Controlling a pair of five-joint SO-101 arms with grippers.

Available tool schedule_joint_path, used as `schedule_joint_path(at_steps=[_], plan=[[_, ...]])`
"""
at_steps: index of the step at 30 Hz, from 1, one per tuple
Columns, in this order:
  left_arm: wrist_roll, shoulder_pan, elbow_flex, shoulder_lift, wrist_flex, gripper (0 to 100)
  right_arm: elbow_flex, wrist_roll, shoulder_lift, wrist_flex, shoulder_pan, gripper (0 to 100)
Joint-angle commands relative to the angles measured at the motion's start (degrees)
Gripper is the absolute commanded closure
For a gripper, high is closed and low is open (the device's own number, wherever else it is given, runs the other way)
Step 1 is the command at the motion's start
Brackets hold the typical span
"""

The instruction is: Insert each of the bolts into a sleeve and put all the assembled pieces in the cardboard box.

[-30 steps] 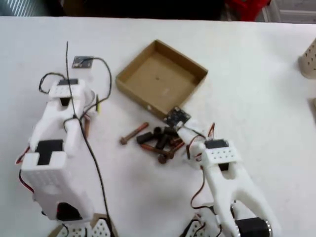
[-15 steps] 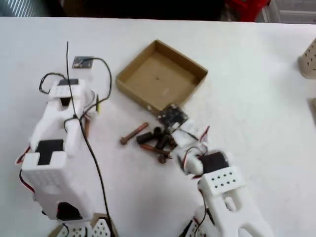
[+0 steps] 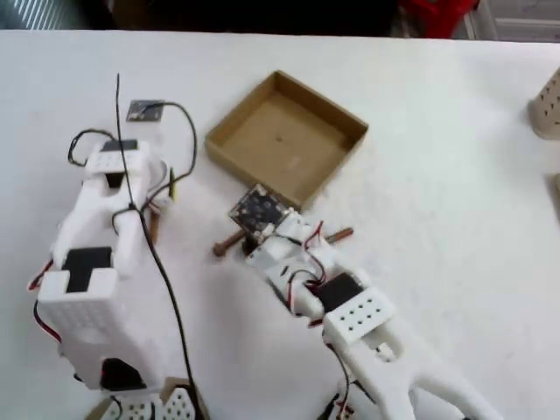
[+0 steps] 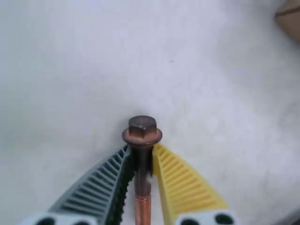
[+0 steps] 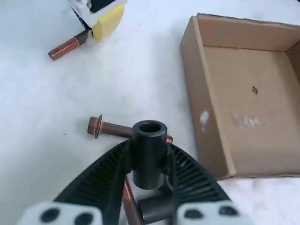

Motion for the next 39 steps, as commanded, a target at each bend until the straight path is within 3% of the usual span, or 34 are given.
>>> schedule_joint_path(at_steps=[1,4,7,13,24,28,35,39], plan=[[-0.8,-1.0,-2.5,-0.8,0.5,98,2.9,-0.5,2.2,-16.7,-1.5,98.1],[-0.8,-1.0,-2.5,-0.8,0.5,98,8.4,-0.6,4.1,-30.3,-3.2,98.1],[-0.8,-1.0,-2.5,-0.8,0.5,98,11.1,-4.6,5.3,-37.0,-5.4,98.1],[-0.8,-1.0,-2.5,-0.8,0.4,98,11.3,-19.9,6.9,-39.3,-5.7,98.1],[-0.8,-0.9,-1.8,-0.9,0.0,98,17.7,-21.3,9.5,-39.4,-5.9,98.1],[-0.8,-0.7,2.6,-4.4,-4.1,98,19.0,-23.0,9.3,-41.2,-6.0,98.2],[-0.9,0.6,20.2,-18.2,-20.3,98,19.2,-28.5,9.9,-51.5,-6.0,98.2],[-0.8,0.6,22.2,-20.1,-22.0,98,19.1,-28.5,10.2,-51.4,-6.1,98.2]])
